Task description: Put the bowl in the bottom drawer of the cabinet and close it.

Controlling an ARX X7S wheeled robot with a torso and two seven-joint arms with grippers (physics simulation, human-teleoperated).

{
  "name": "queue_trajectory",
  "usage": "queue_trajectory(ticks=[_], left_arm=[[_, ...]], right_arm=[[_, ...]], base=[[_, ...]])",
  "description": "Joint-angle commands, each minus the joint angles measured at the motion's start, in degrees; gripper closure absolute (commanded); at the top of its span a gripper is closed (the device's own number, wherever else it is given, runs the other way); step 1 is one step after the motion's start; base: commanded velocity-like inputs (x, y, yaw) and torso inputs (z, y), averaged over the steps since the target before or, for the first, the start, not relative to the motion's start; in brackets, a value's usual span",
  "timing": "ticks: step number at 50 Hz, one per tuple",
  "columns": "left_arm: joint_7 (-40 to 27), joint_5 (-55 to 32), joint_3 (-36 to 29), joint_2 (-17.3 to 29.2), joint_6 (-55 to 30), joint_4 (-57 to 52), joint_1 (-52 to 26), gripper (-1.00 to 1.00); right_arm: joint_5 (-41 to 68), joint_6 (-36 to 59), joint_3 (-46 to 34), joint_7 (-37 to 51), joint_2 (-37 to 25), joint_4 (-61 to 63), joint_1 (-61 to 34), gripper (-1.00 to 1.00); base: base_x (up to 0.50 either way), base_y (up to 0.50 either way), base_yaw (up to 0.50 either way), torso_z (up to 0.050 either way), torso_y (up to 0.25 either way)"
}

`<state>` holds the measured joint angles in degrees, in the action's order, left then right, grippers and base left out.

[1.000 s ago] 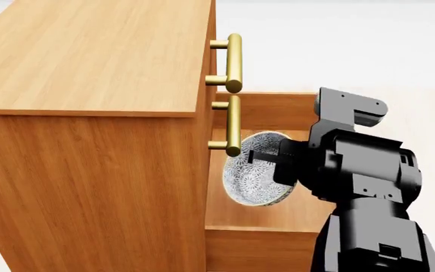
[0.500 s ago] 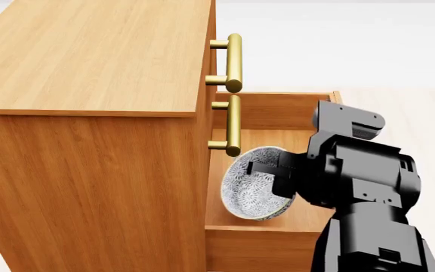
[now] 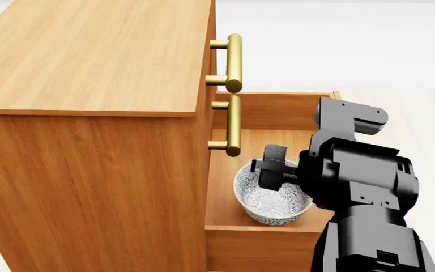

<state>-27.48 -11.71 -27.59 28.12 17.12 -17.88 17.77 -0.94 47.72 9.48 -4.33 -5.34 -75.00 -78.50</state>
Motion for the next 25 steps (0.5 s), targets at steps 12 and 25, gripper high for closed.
queue_trajectory(ticks=[12, 25], left_arm=[[-0.2, -0.2, 0.0, 0.3, -0.1, -0.3, 0.1, -1.0], [-0.3, -0.1, -0.1, 0.3, -0.1, -0.2, -0.1, -1.0]], right_arm=[[-1.6, -14.9, -13.6, 2.6, 0.4, 0.0, -1.6, -1.0], [0.0, -17.8, -16.6, 3.9, -2.3, 0.0, -4.3, -1.0]], base=[[0.0, 0.0, 0.0, 0.0, 0.0], [0.0, 0.0, 0.0, 0.0, 0.0]])
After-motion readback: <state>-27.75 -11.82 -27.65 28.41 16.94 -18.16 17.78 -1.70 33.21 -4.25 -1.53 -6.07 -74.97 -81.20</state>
